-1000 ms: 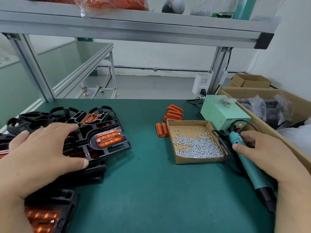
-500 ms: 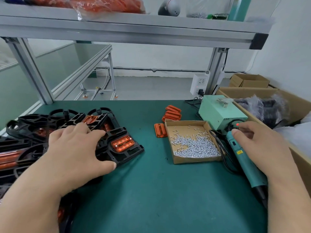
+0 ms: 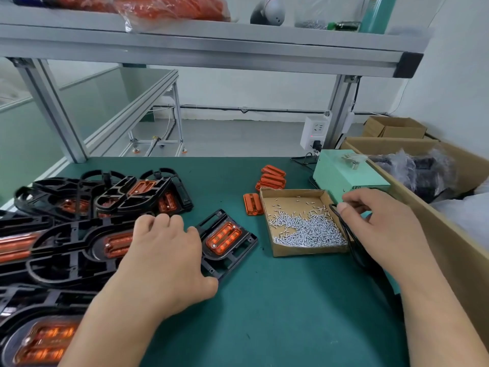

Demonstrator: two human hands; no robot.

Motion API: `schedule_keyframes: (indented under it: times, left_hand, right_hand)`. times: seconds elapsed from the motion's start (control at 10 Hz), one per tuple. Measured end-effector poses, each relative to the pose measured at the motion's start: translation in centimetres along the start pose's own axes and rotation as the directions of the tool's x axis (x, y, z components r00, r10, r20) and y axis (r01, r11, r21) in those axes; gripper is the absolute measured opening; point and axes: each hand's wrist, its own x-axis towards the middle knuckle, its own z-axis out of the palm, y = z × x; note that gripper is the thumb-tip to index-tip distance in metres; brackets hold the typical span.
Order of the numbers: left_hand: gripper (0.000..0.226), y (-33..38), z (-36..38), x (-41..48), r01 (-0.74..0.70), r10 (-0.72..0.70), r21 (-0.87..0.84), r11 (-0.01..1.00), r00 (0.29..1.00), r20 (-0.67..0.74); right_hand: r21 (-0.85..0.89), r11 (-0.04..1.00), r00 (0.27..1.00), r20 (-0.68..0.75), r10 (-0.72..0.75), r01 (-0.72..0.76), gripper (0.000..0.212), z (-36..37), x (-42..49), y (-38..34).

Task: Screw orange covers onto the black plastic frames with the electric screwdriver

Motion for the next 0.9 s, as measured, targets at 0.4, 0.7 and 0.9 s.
schedule_keyframes:
  times: [0.4,0.7,0.9]
  left_hand:
    - [0.065,0.2,0.4,0.3,-0.005,0.004,0.023,1.0,0.999,0.034]
    - [0.086,0.9,0.2,0.0,-0.034,0.033,0.027,0.999,0.999,0.019]
    - [0.087,1.1,0.2,-0.2,-0.042,0.042,-0.013,0.999,0.999,-0.033]
  right_hand:
    - [0.047,0.999,1.0,-0.007,-0.025,0.025,0.002,0.4,0.0,-0.1]
    - [0.056,0.998,1.0,-0.004,-0.029,0.029,0.003,0.2,-0.1,-0.8]
    - [0.065,0.997,0.998,-0.029,-0.049,0.051,0.006,0.3,-0.2,-1.2]
